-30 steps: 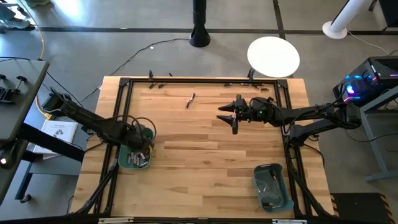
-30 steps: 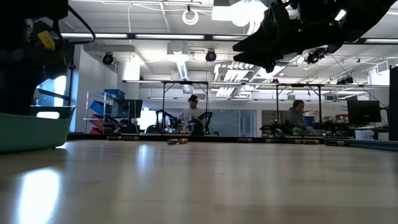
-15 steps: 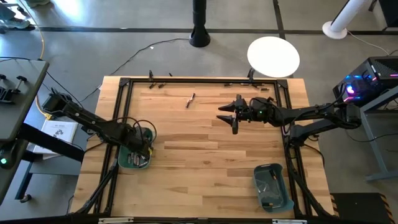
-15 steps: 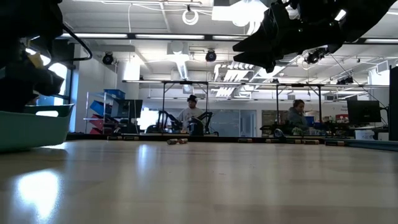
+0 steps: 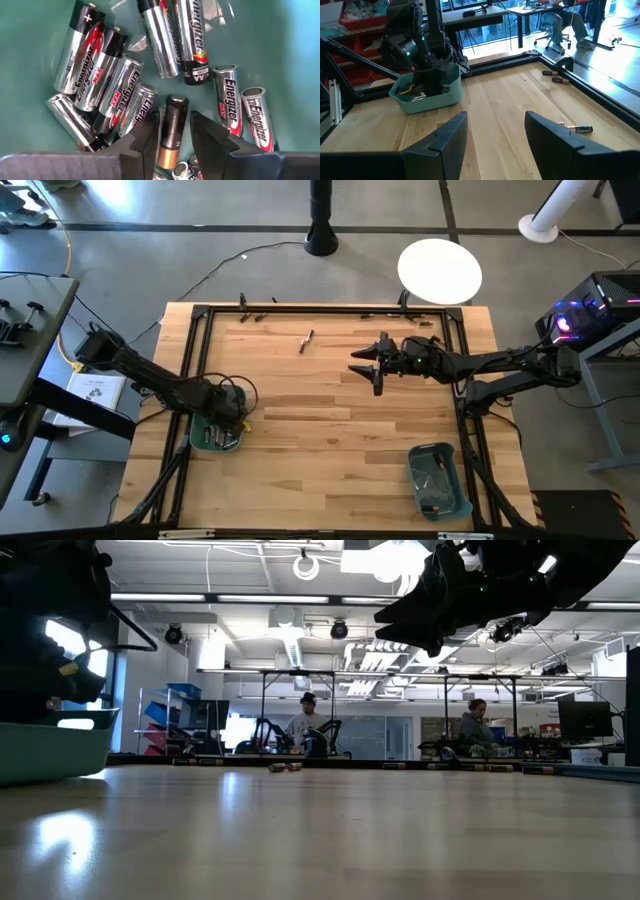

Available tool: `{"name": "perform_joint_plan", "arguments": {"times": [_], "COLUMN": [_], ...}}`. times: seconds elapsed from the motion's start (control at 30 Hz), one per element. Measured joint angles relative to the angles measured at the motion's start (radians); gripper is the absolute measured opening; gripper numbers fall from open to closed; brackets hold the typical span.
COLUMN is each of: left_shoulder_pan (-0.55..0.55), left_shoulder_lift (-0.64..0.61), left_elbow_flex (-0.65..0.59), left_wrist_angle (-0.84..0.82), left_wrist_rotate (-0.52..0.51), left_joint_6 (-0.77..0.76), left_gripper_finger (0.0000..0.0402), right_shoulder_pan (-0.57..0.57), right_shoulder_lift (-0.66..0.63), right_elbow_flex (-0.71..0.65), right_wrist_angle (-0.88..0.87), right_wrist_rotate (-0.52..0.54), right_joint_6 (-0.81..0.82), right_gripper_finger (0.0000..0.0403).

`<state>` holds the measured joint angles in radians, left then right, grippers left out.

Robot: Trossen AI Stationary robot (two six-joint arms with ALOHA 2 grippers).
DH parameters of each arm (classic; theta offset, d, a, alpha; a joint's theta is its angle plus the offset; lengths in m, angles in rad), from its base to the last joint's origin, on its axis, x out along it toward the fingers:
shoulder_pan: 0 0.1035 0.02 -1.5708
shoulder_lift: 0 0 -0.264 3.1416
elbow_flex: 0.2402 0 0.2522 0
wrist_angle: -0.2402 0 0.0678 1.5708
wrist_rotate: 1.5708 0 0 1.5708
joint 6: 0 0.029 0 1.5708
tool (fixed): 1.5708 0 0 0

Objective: Sort batteries
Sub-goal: Put the black battery into the blue bin

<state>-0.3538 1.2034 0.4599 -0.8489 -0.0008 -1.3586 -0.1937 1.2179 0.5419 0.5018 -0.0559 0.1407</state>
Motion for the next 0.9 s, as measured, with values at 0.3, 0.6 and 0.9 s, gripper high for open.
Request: {"name": "perform_joint_plan", "arguments": {"times": [0.3,0.6,0.9], "left_shoulder_pan": [0.000,-0.001,-0.001], "left_shoulder_lift": [-0.024,-0.116,-0.248], "left_elbow_flex": [0.002,0.094,0.210], "left_wrist_angle": [-0.007,-0.120,-0.137], "left_wrist_rotate": [0.009,-0.008,-0.253], "left_joint_6": [-0.025,-0.028,-0.025], "left_gripper_finger": [0.0031,0.0031,0.0031], "right_shoulder_pan": [0.000,0.000,0.000], "right_shoulder_lift": [0.000,0.000,0.000], "right_elbow_flex": [0.000,0.000,0.000], "right_wrist_angle": [-0.005,-0.005,-0.050], "right_wrist_rotate": [0.000,0.000,0.000], "right_joint_6": [0.000,0.000,-0.002], "right_gripper_finger": [0.0193,0.0193,0.0193]}}
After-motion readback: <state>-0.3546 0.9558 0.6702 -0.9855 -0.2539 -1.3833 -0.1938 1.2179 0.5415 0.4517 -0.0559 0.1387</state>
